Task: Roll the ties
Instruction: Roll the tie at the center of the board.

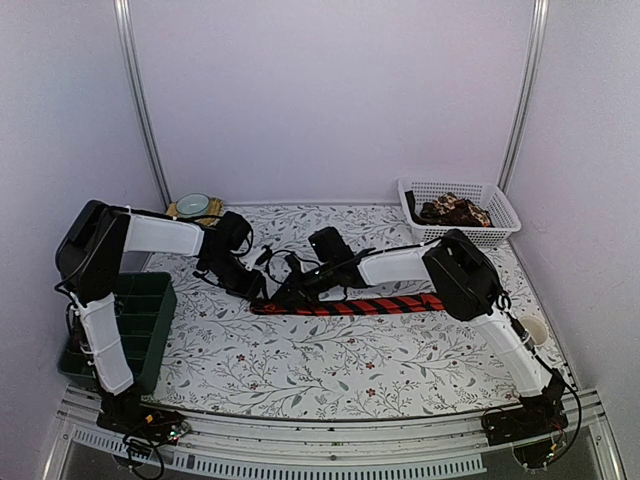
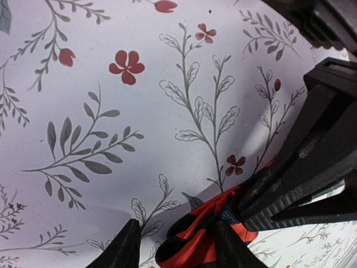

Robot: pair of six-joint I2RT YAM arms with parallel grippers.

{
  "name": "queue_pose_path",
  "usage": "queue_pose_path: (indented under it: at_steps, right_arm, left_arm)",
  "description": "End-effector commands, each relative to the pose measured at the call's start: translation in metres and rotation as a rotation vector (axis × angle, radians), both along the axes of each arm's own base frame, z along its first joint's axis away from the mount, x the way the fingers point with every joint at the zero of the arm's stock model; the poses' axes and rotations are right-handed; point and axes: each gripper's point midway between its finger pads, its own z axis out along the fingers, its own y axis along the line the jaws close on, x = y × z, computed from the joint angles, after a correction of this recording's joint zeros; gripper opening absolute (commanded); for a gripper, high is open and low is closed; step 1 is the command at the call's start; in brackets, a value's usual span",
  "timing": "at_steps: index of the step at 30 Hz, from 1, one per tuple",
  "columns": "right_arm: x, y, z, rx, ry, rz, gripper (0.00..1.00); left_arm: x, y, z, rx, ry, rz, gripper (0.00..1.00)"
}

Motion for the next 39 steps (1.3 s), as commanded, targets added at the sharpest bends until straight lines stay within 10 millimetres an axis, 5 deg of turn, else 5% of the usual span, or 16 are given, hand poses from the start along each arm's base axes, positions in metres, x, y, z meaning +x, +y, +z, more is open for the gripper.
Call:
queue_pose_path:
  at_steps: [1, 14, 20, 30, 39]
  right_arm:
    - [-0.010, -0.009, -0.071, -0.149, 0.052, -0.002, 0.05]
    - [-0.014, -0.028, -0.099, -0.288, 0.015, -0.002, 0.05]
    - [-0.016, -0.027, -0.099, -0.293, -0.006, 0.002, 0.05]
    - [-0.018, -0.029, -0.103, -0.305, -0.006, 0.004, 0.04]
    - [-0.020, -0.031, -0.104, -0.307, -0.009, 0.003, 0.04]
  left_arm:
    - [0.005, 0.001, 0.013, -0.028, -0.030, 0.018, 0.45]
    - [0.014, 0.011, 0.032, -0.060, -0.068, 0.099, 0.50]
    - [0.002, 0.013, 0.049, -0.270, -0.045, 0.214, 0.51]
    - [-0.024, -0.003, 0.041, -0.585, 0.069, 0.347, 0.50]
    - [-0.026, 0.009, 0.018, -0.543, 0.092, 0.426, 0.50]
